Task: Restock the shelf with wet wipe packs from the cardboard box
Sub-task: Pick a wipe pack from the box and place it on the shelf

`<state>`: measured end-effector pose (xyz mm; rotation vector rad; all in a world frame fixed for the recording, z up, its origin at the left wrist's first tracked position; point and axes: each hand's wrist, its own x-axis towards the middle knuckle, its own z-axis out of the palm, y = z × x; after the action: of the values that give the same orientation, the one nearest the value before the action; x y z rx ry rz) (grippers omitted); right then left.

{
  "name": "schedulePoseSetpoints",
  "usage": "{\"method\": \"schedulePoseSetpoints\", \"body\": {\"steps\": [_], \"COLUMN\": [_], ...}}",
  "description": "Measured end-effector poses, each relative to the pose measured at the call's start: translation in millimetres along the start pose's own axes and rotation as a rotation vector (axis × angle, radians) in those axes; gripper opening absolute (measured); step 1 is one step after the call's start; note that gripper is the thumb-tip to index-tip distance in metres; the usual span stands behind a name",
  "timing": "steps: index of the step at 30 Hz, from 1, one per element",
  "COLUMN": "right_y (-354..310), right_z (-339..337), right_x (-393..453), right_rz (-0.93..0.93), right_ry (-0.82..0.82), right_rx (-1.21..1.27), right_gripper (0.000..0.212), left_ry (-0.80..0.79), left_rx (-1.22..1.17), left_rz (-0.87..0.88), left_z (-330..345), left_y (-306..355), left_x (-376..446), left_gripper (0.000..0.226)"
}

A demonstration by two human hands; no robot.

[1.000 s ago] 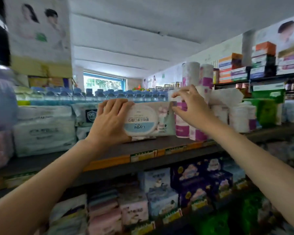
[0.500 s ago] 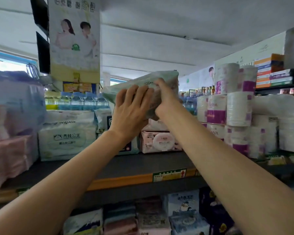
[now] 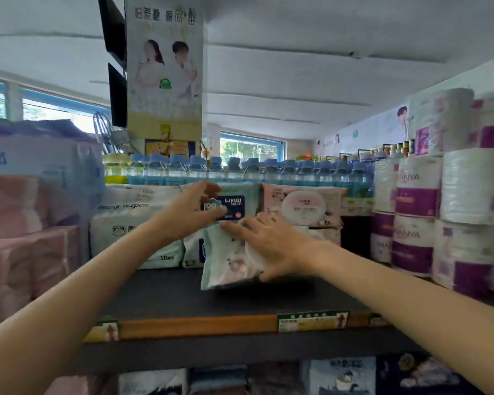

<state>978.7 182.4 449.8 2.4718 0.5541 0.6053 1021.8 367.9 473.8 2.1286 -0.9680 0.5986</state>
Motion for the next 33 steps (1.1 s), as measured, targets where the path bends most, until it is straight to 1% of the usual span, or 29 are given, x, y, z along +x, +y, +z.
{"method": "schedulePoseSetpoints", "body": {"steps": [1,2,3,5,7,9,12,14,16,18,22,24,26,28,29,30,31,33], "right_y": [-1,2,9,29,51,63,66,66,66,66,62,55,44,29,22,14,8,-1], "right_z": [3,3,-2,-13,-12,-6,-2,-4,-4,-3,-2,-11,-21,-29,-32,-34,-35,-40], "right_x": [1,3,5,3,-6,-16,-20,-18,-18,-20,-17,-10,-3,0,0,-3,-6,-20], "right_rz": [-0.007,-0.001,0.02,0.075,0.148,0.198,0.249,0.235,0.21,0.222,0.232,0.229,0.221,0.218,0.227,0.241,0.264,0.325], "right_ry": [-0.023,-0.027,-0.047,-0.166,-0.341,-0.49,-0.539,-0.556,-0.57,-0.568,-0.47,-0.414,-0.387,-0.364,-0.34,-0.309,-0.281,-0.227], "right_rx": [0.053,0.163,0.33,0.638,0.719,0.755,0.871,0.876,0.83,0.811,0.782,0.791,0.801,0.81,0.809,0.814,0.827,0.867], "right_gripper": [0.116,0.115,0.111,0.096,0.08,0.072,0.067,0.065,0.068,0.075,0.081,0.079,0.074,0.07,0.068,0.065,0.061,0.053], "left_ry": [-0.144,-0.267,-0.356,-0.478,-0.57,-0.641,-0.686,-0.711,-0.705,-0.678,-0.59,-0.559,-0.597,-0.653,-0.644,-0.593,-0.504,-0.294], "left_rx": [0.07,0.12,0.127,0.019,-0.035,-0.033,-0.026,0.013,0.041,0.027,0.036,0.062,0.101,0.205,0.273,0.33,0.356,0.295], "left_rz": [-0.03,-0.07,-0.124,-0.258,-0.317,-0.332,-0.35,-0.349,-0.337,-0.323,-0.298,-0.311,-0.353,-0.384,-0.365,-0.303,-0.209,-0.007], "left_z": [5,9,10,11,11,11,11,12,13,15,7,-13,-36,-50,-51,-49,-44,-27], "left_y": [-4,-8,-13,-16,-20,-19,-18,-16,-17,-17,-27,-33,-34,-26,-22,-16,-10,3], "left_x": [0,-1,-3,-7,-8,-7,0,4,6,6,1,-2,-6,-10,-11,-12,-14,-20], "left_gripper": [0.044,0.044,0.043,0.045,0.053,0.057,0.055,0.057,0.058,0.058,0.061,0.063,0.061,0.049,0.043,0.039,0.037,0.035]}}
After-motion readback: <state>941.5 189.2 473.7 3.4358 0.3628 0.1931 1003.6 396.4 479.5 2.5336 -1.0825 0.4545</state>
